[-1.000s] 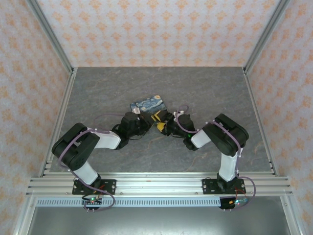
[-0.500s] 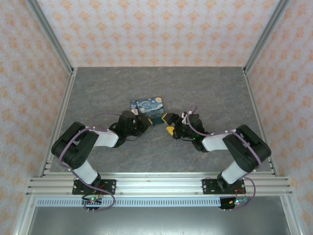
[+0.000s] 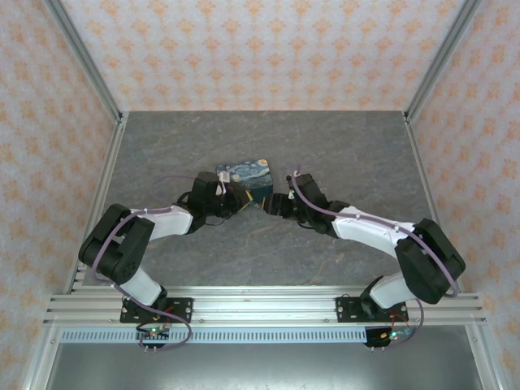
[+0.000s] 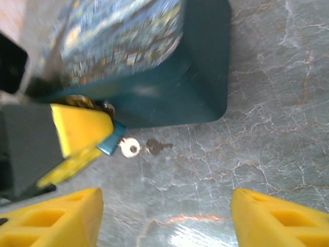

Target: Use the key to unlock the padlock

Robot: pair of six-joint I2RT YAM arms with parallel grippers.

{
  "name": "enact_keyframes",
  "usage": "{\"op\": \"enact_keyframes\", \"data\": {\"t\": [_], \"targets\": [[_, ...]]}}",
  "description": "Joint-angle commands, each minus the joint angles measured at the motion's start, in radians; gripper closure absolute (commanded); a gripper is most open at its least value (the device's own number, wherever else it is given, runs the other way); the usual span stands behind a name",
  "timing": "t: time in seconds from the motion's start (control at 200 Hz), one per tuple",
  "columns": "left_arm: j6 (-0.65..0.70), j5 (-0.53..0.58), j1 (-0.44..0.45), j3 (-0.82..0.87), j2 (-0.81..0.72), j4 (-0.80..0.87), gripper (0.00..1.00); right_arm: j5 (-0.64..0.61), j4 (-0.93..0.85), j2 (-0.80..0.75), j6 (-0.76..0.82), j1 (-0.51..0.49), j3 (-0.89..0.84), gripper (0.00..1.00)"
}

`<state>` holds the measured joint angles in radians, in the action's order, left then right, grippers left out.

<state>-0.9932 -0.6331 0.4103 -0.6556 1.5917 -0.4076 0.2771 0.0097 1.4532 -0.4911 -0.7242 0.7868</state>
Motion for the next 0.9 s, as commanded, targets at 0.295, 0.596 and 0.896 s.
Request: {"op": "enact_keyframes", "data": {"t": [0.295,0.596,0.896], "targets": [[0.093,-0.093,-0.011,-0.077,-0.046,0.125,1.00,-0.244,0.013,0.058,0.401,-0.134,-0.006,0.59],[0.094,-0.096,-0.011,-0.089,-0.044,0.139,1.00,-0.222,0.105,0.098,0.477,-0.162,-0.018,0.59],[0.092,-0.096,-0.012,-0.096,-0.041,0.145,1.00,-0.226,0.121,0.156,0.488,-0.176,0.033,0.55]]}}
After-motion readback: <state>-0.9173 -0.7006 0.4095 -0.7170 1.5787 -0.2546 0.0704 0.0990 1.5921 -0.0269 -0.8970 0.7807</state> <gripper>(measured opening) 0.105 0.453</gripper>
